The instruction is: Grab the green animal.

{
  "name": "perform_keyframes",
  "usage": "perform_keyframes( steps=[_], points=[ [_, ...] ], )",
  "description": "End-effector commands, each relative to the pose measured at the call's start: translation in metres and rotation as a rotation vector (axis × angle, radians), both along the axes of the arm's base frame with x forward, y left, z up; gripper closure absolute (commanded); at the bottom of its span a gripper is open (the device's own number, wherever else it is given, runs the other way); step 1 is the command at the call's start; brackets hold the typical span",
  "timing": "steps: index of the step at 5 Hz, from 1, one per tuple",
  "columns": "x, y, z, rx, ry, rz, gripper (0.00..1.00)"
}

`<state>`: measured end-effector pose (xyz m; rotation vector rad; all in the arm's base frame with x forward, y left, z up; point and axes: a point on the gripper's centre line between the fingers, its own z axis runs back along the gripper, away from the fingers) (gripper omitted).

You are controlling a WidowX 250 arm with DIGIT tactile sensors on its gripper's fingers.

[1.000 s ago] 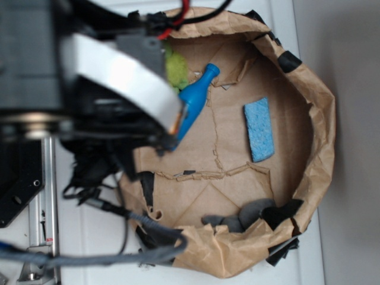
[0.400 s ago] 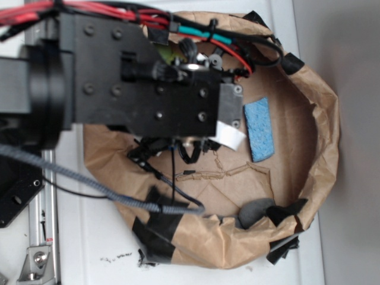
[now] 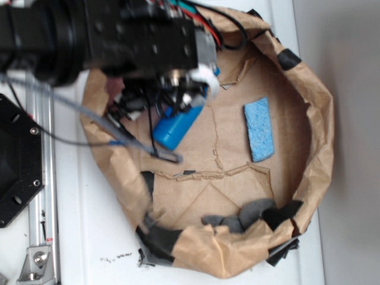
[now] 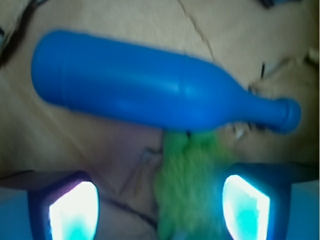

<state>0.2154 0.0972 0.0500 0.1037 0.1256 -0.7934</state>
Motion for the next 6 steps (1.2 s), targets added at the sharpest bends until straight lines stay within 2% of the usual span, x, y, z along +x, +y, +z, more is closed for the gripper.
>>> perform_keyframes(
  steps=[1,2,3,4,5,6],
  points=[
    [-0.010,0.033,-0.002,-0.005,0.009,0.042,0.00],
    [-0.001,0.030,-0.012,0.023,-0.038,0.007,0.00],
    [0.005,0.026,-0.029,0.034,-0.044,0.039,0.00],
    [0.003,0.027,-0.035,0.060,-0.044,0.123,1.00],
    [0.003,0.020,-0.002,0.073,-0.047,0.211,1.00],
    [0.013,-0.001,0.048,0.001,-0.051,0.275,1.00]
  ],
)
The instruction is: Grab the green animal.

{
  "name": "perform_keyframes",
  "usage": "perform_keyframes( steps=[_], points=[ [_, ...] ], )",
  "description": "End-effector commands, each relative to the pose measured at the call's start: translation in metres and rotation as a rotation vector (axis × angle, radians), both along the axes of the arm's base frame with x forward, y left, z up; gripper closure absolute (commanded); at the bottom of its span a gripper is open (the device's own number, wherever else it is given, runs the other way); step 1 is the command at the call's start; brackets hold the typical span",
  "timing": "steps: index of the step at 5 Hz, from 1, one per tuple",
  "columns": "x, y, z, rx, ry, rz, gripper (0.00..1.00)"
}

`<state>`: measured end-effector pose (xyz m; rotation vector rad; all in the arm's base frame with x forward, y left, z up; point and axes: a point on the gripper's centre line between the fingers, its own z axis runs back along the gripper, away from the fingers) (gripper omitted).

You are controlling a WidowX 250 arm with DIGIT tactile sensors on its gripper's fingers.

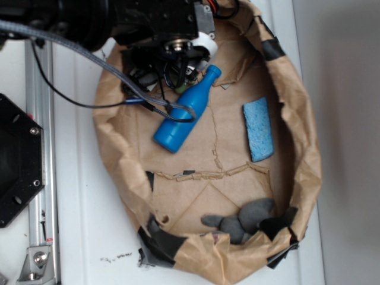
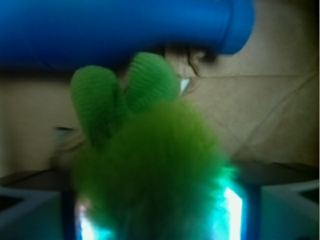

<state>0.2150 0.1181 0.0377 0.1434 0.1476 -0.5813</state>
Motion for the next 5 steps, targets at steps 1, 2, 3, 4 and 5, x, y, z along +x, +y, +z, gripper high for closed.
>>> perform_keyframes(
  steps=[1,2,3,4,5],
  points=[
    [0.032,-0.048,0.112,-0.053,-0.132,0.255,1.00],
    [0.036,-0.065,0.131,-0.056,-0.181,0.358,1.00],
    [0.036,-0.073,0.130,-0.094,-0.251,0.466,1.00],
    [0.037,-0.085,0.129,-0.140,-0.341,0.578,1.00],
    [0.040,-0.093,0.128,-0.163,-0.365,0.614,1.00]
  ],
)
